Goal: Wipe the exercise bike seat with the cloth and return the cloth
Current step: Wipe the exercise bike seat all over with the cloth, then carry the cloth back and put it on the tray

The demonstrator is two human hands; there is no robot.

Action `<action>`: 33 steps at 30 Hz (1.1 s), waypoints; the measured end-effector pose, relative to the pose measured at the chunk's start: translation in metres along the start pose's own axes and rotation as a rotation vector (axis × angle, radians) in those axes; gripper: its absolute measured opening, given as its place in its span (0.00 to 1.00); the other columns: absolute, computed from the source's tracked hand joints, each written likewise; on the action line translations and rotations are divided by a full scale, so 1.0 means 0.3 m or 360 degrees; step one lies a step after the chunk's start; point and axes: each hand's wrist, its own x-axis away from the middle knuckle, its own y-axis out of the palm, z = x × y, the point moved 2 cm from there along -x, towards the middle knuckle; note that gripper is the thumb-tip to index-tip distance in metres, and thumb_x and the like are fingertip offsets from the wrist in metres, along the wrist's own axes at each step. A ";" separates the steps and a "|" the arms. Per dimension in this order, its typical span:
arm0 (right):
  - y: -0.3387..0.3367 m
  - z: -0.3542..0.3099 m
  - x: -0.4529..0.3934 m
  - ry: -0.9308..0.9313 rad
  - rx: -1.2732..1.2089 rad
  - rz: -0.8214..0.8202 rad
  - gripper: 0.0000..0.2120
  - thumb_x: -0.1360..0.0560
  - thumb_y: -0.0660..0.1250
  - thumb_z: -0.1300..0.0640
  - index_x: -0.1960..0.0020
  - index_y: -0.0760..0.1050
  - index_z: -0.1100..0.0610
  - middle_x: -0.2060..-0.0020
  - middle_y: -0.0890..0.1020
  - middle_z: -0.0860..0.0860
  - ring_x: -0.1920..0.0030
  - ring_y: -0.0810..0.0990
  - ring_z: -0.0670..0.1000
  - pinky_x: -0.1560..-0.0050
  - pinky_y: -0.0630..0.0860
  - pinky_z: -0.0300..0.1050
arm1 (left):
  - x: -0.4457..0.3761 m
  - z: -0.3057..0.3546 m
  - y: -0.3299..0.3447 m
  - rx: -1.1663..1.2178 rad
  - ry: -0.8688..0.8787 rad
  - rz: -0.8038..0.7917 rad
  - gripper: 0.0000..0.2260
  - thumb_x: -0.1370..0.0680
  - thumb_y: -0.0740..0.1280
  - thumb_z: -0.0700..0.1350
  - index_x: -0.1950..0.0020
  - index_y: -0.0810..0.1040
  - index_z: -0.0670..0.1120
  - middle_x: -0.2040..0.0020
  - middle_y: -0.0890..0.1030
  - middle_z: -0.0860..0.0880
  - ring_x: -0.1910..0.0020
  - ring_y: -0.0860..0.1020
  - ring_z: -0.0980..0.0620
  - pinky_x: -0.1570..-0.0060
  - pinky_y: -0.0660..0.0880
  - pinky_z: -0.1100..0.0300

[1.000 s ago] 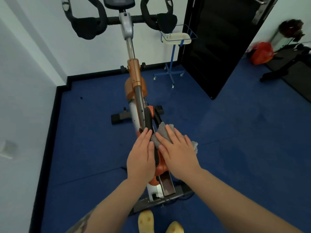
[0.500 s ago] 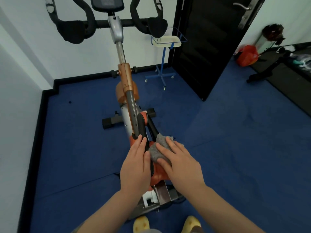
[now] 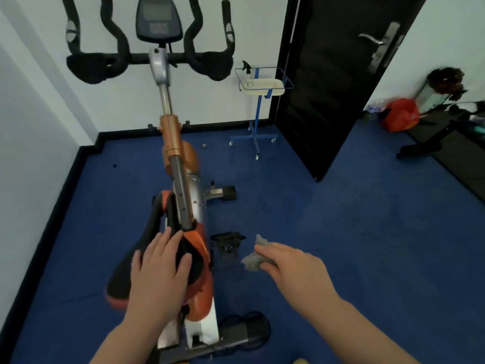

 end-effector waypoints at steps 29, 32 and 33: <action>-0.634 0.938 -0.337 0.0171 0.0075 0.0364 0.17 0.21 0.59 0.46 0.32 0.68 0.38 0.37 0.74 0.35 0.44 0.77 0.44 0.55 0.74 0.41 | -0.499 1.050 0.238 -0.0130 0.0536 0.0048 0.18 0.21 0.56 0.54 0.32 0.70 0.52 0.30 0.69 0.55 0.31 0.65 0.54 0.31 0.58 0.58; -0.664 0.960 -0.459 0.0138 0.0062 0.0339 0.17 0.21 0.59 0.46 0.32 0.68 0.38 0.37 0.74 0.35 0.43 0.76 0.43 0.54 0.72 0.39 | -0.618 1.069 0.220 -0.0152 0.0520 0.0066 0.18 0.21 0.56 0.54 0.33 0.70 0.52 0.30 0.69 0.55 0.32 0.65 0.54 0.31 0.58 0.59; -0.672 0.966 -0.496 0.0125 0.0070 0.0331 0.17 0.21 0.59 0.46 0.32 0.67 0.38 0.37 0.74 0.35 0.43 0.76 0.42 0.54 0.73 0.39 | -0.658 1.076 0.216 -0.0168 0.0520 0.0065 0.18 0.21 0.56 0.54 0.32 0.69 0.53 0.30 0.68 0.56 0.31 0.64 0.55 0.31 0.57 0.59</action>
